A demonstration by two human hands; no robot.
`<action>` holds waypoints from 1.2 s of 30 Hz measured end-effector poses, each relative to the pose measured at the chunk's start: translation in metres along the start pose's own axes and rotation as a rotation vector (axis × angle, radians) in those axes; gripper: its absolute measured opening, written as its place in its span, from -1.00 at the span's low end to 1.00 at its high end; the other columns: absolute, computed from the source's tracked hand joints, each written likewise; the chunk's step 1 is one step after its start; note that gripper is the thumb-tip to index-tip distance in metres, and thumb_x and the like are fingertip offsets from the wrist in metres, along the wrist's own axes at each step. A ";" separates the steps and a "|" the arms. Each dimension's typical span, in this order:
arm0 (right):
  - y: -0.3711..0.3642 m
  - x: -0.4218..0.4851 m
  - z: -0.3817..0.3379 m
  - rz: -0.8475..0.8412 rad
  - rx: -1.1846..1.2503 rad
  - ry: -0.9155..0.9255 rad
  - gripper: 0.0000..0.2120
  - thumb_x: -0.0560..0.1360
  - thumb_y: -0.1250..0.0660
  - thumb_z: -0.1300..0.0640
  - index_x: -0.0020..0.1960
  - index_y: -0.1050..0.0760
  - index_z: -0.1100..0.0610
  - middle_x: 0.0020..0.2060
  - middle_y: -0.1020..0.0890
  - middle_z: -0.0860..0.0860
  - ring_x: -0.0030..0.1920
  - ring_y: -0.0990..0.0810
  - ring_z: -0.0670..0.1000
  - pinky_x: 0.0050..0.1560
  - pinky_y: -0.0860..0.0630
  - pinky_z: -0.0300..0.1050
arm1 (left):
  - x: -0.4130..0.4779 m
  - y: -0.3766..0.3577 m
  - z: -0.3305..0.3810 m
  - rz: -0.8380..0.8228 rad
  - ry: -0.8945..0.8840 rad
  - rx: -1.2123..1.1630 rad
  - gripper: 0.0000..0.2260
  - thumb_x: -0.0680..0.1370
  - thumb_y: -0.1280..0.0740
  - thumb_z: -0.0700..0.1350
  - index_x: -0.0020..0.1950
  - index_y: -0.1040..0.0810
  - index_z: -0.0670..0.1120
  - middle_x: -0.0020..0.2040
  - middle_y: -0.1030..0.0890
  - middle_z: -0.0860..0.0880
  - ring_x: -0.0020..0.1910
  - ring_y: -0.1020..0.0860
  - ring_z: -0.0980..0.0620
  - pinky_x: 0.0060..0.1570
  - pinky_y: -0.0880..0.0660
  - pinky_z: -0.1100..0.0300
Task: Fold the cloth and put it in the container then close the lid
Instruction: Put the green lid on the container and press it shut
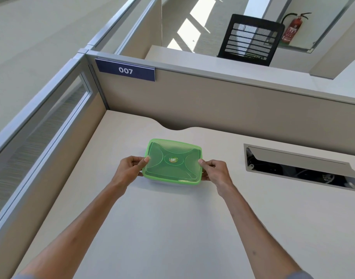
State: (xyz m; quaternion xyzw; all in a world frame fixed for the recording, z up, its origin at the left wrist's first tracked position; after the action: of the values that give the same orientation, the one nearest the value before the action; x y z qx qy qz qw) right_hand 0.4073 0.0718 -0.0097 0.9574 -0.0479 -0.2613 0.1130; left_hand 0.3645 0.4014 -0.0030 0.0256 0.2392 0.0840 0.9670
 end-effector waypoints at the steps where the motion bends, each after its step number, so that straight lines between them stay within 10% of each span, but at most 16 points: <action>1: 0.000 0.000 0.001 -0.003 0.004 0.001 -0.63 0.63 -0.53 0.07 0.02 -0.66 0.44 -0.14 -0.75 0.26 -0.35 -0.74 0.10 -0.29 -0.71 -0.09 | -0.001 -0.001 0.000 -0.001 -0.003 -0.007 -0.65 0.68 -0.49 0.05 0.23 -0.68 -0.24 0.08 -0.83 -0.19 0.14 -0.78 -0.26 0.20 -0.70 -0.09; 10: -0.001 0.003 -0.005 -0.070 0.015 -0.039 -0.68 0.64 -0.52 0.11 0.01 -0.61 0.40 -0.11 -0.74 0.29 -0.26 -0.73 0.14 -0.21 -0.73 0.00 | 0.007 0.008 0.004 -0.125 0.090 0.078 -0.61 0.69 -0.47 0.08 0.23 -0.73 -0.26 0.10 -0.83 -0.18 0.17 -0.78 -0.21 0.32 -0.69 -0.17; 16: 0.014 0.016 -0.021 0.026 -0.137 -0.037 -0.59 0.63 -0.50 -0.05 0.02 -0.67 0.35 -0.10 -0.77 0.17 -0.18 -0.74 0.12 -0.03 -0.78 0.05 | 0.025 0.013 0.036 -0.033 0.070 0.286 -0.37 0.64 -0.35 0.41 0.34 -0.68 -0.12 0.20 -0.74 -0.10 0.16 -0.71 -0.12 -0.08 -0.63 0.04; 29: -0.013 0.040 -0.040 0.009 -0.136 -0.031 -0.71 0.55 -0.61 0.11 0.08 -0.67 0.33 0.08 -0.78 0.24 -0.13 -0.74 0.14 -0.24 -0.71 -0.02 | 0.068 -0.018 0.041 0.063 0.144 -0.087 -0.80 0.66 -0.52 -0.05 0.17 -0.67 -0.16 0.12 -0.71 -0.07 0.17 -0.63 -0.13 -0.01 -0.52 0.06; 36: -0.012 0.042 -0.044 -0.027 -0.127 -0.020 -0.70 0.54 -0.62 0.13 0.10 -0.67 0.34 0.06 -0.79 0.23 -0.19 -0.70 0.11 -0.21 -0.72 0.03 | 0.068 -0.015 0.035 0.095 0.097 -0.073 -0.68 0.65 -0.51 -0.05 0.27 -0.68 -0.26 0.14 -0.73 -0.15 0.13 -0.63 -0.15 0.06 -0.53 0.02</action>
State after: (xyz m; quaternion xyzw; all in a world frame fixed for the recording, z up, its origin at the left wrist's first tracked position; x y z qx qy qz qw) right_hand 0.4657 0.0854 0.0035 0.9463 -0.0196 -0.2747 0.1696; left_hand 0.4424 0.3978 -0.0048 -0.0023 0.2809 0.1394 0.9496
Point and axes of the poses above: each hand's wrist, its own x-axis towards the middle knuckle, its own y-axis out of the back of the hand, z = x × y, the point moved 4 cm from there along x, towards the middle knuckle
